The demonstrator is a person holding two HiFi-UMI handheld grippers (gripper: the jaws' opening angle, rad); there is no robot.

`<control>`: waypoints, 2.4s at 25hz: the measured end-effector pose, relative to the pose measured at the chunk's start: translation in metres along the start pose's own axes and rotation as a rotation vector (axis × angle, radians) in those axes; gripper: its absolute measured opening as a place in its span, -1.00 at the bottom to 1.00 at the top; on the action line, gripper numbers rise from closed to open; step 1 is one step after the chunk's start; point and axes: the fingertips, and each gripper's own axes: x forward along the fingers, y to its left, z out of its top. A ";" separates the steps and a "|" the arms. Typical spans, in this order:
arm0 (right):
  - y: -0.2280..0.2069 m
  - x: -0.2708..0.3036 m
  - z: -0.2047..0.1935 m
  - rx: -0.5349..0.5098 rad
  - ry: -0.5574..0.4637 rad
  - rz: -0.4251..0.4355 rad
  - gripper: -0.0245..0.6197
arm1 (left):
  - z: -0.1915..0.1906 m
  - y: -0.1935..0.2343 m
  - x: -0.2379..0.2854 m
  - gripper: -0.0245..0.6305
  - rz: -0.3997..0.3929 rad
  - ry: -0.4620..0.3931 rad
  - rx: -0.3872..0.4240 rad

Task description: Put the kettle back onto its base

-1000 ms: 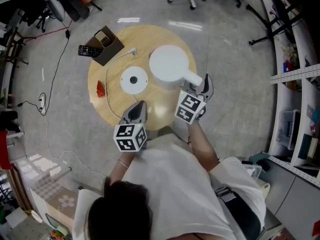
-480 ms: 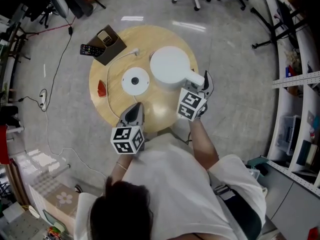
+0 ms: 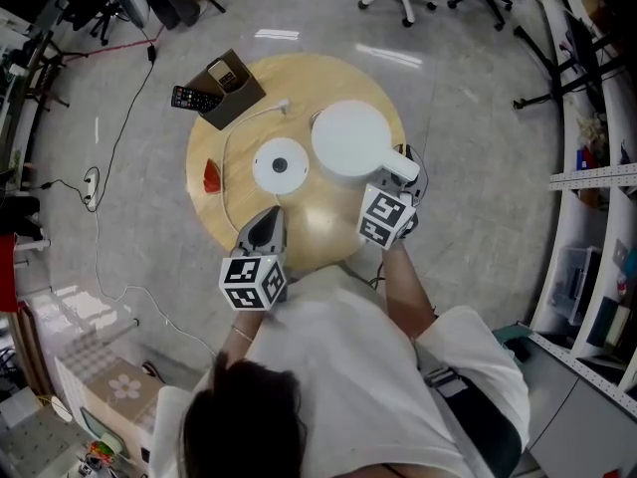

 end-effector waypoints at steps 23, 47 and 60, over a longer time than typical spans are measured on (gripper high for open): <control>0.005 0.010 0.005 0.106 -0.014 0.051 -0.80 | -0.004 0.021 -0.006 -0.85 0.019 0.022 -0.060; -0.006 0.004 0.040 0.189 -0.063 0.064 -0.79 | -0.005 0.010 -0.014 -0.85 -0.046 -0.029 -0.072; 0.042 0.004 0.076 0.197 -0.089 0.180 -0.79 | 0.003 0.030 -0.052 -0.85 0.014 -0.147 -0.132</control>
